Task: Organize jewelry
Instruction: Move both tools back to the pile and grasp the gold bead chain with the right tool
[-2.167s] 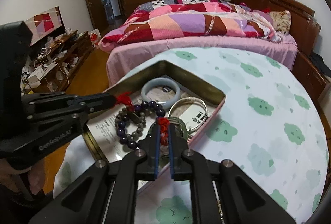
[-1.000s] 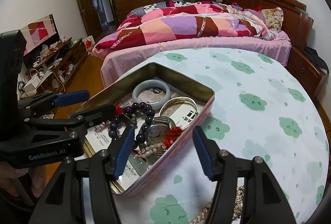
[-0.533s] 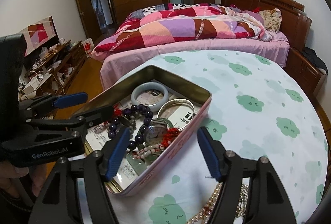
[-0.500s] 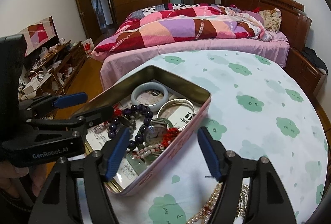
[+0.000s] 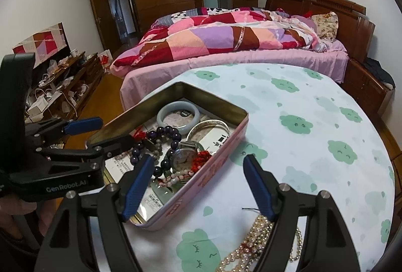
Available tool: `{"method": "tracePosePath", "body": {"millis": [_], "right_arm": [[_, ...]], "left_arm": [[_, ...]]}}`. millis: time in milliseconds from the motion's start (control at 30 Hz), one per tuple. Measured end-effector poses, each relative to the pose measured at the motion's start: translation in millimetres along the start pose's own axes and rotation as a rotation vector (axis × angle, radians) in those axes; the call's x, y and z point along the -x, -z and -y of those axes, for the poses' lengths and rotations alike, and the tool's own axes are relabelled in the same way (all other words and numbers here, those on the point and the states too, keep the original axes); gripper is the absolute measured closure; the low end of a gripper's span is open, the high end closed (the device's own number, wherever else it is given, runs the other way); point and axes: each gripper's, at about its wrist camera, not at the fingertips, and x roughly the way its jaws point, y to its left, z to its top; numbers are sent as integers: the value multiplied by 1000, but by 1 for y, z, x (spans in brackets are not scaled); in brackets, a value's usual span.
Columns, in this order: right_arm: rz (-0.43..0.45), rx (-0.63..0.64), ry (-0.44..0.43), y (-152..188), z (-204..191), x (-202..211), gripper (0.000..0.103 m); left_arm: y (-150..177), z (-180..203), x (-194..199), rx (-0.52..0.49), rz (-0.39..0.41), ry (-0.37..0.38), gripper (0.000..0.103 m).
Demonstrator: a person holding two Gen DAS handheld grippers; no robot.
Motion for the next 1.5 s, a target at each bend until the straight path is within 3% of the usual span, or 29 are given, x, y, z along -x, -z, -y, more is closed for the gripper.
{"method": "tracePosePath", "body": {"millis": [633,967,1233,1300,1500], "right_arm": [[9,-84,99,29,47,30,26],[-79,-165,224,78,97,42,27],[-122,-103,197,79,83,30,33],[-140,-79,205,81,78,24,41],[-185,-41,196,89,75,16,50]], "left_arm": [[15,57,16,-107,5,89,32],[29,86,16,-157,-6,144,32],[36,100,14,-190,-17,171,32],[36,99,13,-186,-21,174,32],[38,103,17,-193,-15,190,32]]}}
